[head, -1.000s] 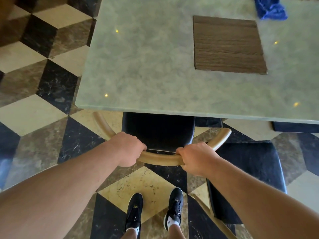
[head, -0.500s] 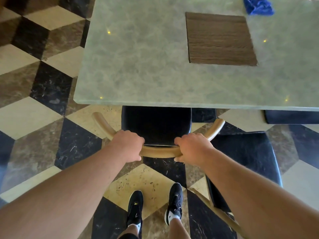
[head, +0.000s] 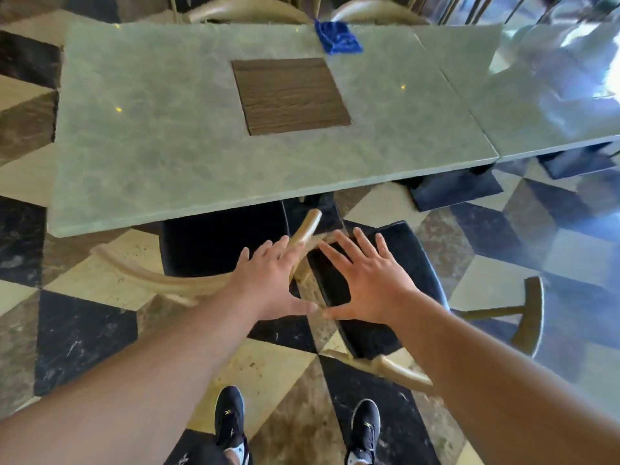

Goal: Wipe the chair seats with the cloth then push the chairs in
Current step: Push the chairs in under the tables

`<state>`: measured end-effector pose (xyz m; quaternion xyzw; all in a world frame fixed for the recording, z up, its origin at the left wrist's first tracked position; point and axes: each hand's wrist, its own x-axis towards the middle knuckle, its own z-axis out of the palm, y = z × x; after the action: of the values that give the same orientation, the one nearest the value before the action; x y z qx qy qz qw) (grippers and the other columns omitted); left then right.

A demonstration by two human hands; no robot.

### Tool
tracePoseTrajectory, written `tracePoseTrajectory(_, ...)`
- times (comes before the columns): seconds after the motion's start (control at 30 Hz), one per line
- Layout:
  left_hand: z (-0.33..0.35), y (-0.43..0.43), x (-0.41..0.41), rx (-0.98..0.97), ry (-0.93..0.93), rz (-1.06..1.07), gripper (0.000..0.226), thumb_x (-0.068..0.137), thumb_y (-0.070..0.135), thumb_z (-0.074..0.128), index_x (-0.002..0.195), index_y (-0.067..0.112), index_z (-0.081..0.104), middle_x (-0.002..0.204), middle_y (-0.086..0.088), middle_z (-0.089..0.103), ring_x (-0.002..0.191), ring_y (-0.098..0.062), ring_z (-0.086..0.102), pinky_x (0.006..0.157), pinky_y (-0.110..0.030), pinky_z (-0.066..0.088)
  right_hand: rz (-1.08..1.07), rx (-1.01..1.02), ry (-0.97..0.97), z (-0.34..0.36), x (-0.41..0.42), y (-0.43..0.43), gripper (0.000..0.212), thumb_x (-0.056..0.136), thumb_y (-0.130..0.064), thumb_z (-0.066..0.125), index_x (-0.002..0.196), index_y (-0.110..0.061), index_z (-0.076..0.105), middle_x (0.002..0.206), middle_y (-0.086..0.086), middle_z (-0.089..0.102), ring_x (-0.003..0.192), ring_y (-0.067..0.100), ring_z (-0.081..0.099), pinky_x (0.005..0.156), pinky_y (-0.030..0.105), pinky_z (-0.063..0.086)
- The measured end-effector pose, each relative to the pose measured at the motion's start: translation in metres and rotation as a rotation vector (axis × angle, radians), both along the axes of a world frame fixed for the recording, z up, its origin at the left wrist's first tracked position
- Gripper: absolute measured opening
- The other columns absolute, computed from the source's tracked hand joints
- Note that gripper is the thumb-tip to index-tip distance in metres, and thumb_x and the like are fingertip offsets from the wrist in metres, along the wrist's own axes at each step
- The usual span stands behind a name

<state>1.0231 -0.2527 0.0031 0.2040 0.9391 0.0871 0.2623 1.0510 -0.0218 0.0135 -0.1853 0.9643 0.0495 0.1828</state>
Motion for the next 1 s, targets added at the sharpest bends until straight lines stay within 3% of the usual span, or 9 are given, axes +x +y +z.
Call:
tracePoseTrajectory(0.17, 0.006, 0.119, 0.035, -0.025, 0.052, -0.070, 0.125, 0.075, 0.093, 0.054, 0.166, 0.034, -0.007, 0.177, -0.003, -0.002, 0.162, -0.030, 0.002, 0.128, -0.062, 0.009, -0.082, 0.010, 0.043, 0.008, 0.043, 0.120, 0.124, 0.074, -0.096, 0.047, 0.162, -0.038, -0.019, 0.176, 0.004, -0.010, 0.160, 0.037, -0.010, 0.127, 0.066, 0.004)
tracePoseTrajectory(0.5, -0.043, 0.334, 0.161, -0.049, -0.117, 0.002, 0.125, 0.070, 0.095, 0.048, 0.165, 0.039, -0.011, 0.176, 0.001, -0.012, 0.162, -0.027, -0.003, 0.128, -0.060, 0.005, -0.009, -0.004, -0.114, -0.041, 0.144, 0.348, 0.126, 0.074, -0.097, 0.046, 0.160, -0.039, -0.025, 0.175, 0.003, -0.013, 0.159, 0.036, -0.016, 0.127, 0.063, -0.005)
tracePoseTrajectory(0.77, -0.071, 0.388, 0.202, -0.113, -0.164, 0.088, 0.135, 0.064, 0.096, 0.058, 0.164, 0.040, -0.014, 0.174, 0.002, -0.021, 0.162, -0.027, -0.007, 0.127, -0.062, 0.003, 0.099, -0.028, -0.185, -0.074, 0.158, 0.404, 0.135, 0.064, -0.103, 0.047, 0.159, -0.041, -0.027, 0.175, 0.002, -0.013, 0.159, 0.035, -0.015, 0.126, 0.062, -0.006)
tracePoseTrajectory(0.83, -0.080, 0.391, 0.205, -0.177, -0.210, 0.076, 0.132, 0.066, 0.088, 0.067, 0.165, 0.042, -0.007, 0.176, 0.001, -0.008, 0.162, -0.030, 0.001, 0.126, -0.065, 0.003, 0.132, 0.021, -0.258, -0.080, 0.155, 0.403, 0.136, 0.065, -0.098, 0.055, 0.161, -0.039, -0.023, 0.176, 0.003, -0.006, 0.160, 0.036, -0.005, 0.127, 0.064, 0.001)
tracePoseTrajectory(0.9, -0.090, 0.391, 0.210, -0.257, -0.245, 0.031, 0.099, 0.080, 0.057, 0.077, 0.161, 0.042, 0.022, 0.161, 0.000, 0.041, 0.147, -0.036, 0.041, 0.122, -0.066, 0.024, 0.165, 0.132, -0.352, -0.085, 0.150, 0.401, 0.117, 0.076, -0.080, 0.069, 0.165, -0.036, 0.008, 0.169, 0.003, 0.030, 0.155, 0.037, 0.028, 0.125, 0.063, 0.015)
tracePoseTrajectory(0.93, -0.094, 0.390, 0.213, -0.284, -0.223, 0.011, 0.074, 0.087, 0.035, 0.073, 0.152, 0.040, 0.038, 0.134, 0.002, 0.061, 0.121, -0.033, 0.060, 0.109, -0.059, 0.042, 0.184, 0.157, -0.352, -0.087, 0.149, 0.398, 0.089, 0.083, -0.063, 0.073, 0.157, -0.035, 0.033, 0.153, 0.001, 0.053, 0.142, 0.035, 0.046, 0.121, 0.060, 0.022)
tracePoseTrajectory(0.97, -0.097, 0.389, 0.215, -0.305, -0.168, 0.001, 0.058, 0.089, 0.019, 0.067, 0.141, 0.038, 0.047, 0.109, 0.005, 0.065, 0.096, -0.028, 0.063, 0.090, -0.048, 0.047, 0.196, 0.156, -0.326, -0.090, 0.148, 0.397, 0.059, 0.088, -0.046, 0.073, 0.141, -0.033, 0.052, 0.132, -0.002, 0.065, 0.128, 0.031, 0.056, 0.116, 0.058, 0.027)
tracePoseTrajectory(1.0, -0.098, 0.389, 0.217, -0.316, -0.113, -0.004, 0.050, 0.090, 0.011, 0.062, 0.132, 0.036, 0.052, 0.095, 0.006, 0.063, 0.081, -0.025, 0.060, 0.078, -0.042, 0.044, 0.199, 0.152, -0.284, -0.093, 0.148, 0.396, 0.038, 0.090, -0.033, 0.071, 0.126, -0.032, 0.061, 0.116, -0.003, 0.068, 0.117, 0.029, 0.060, 0.113, 0.057, 0.030)
